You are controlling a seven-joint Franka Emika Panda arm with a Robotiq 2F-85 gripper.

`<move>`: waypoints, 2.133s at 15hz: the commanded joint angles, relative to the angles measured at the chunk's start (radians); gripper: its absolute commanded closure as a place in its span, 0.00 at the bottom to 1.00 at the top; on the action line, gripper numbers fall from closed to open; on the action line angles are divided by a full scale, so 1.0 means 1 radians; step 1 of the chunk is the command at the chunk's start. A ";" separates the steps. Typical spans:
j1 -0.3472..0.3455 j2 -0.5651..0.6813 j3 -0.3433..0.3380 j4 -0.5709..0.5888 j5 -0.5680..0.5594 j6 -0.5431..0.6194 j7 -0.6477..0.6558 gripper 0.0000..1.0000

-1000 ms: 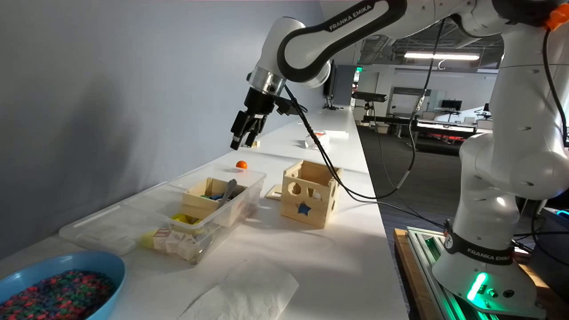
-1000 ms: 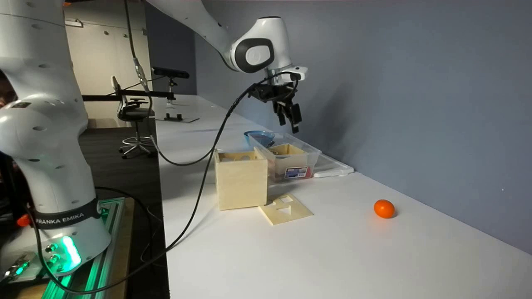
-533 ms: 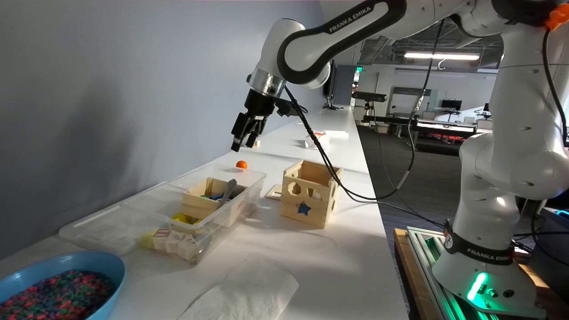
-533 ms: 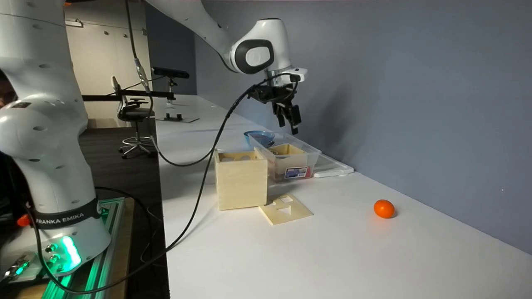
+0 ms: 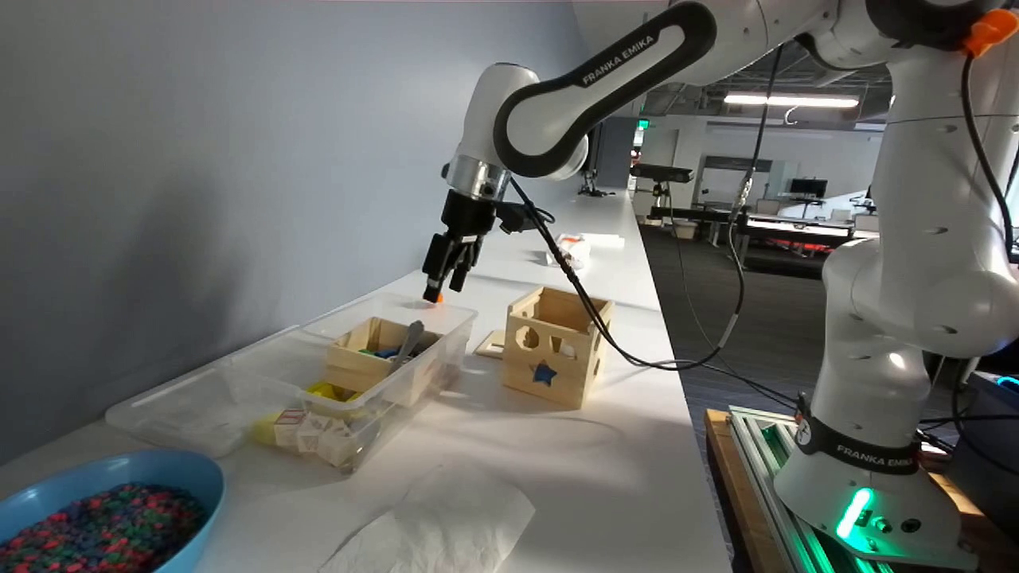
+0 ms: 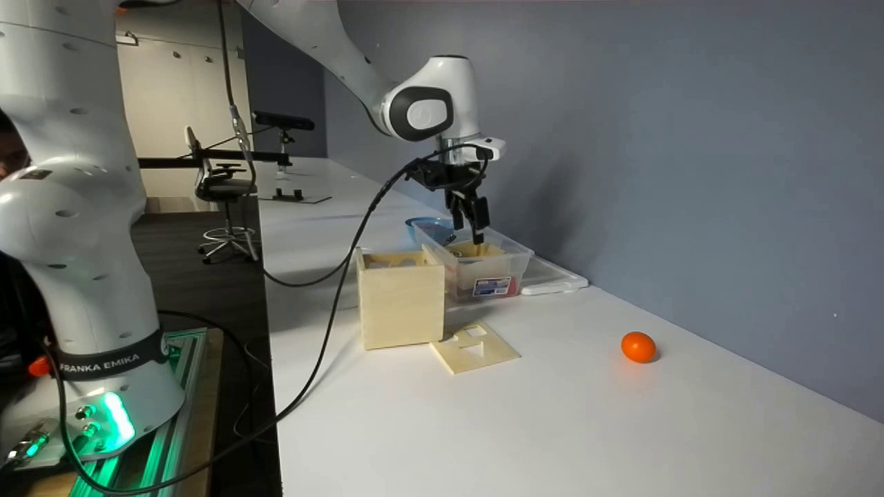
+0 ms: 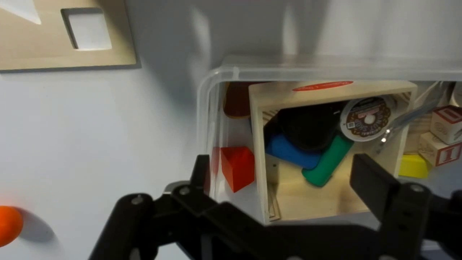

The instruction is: Take the wooden box out of the container then put the silver spoon in the bowl.

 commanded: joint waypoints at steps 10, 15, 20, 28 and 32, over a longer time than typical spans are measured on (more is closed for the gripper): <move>0.024 0.129 0.023 0.090 0.001 -0.007 0.021 0.00; 0.024 0.204 0.022 0.165 0.001 -0.028 0.023 0.00; 0.014 0.202 0.013 0.210 0.013 -0.031 0.044 0.00; -0.003 0.217 -0.007 0.245 0.012 -0.024 0.063 0.00; -0.001 0.226 -0.003 0.235 0.013 -0.032 0.058 0.21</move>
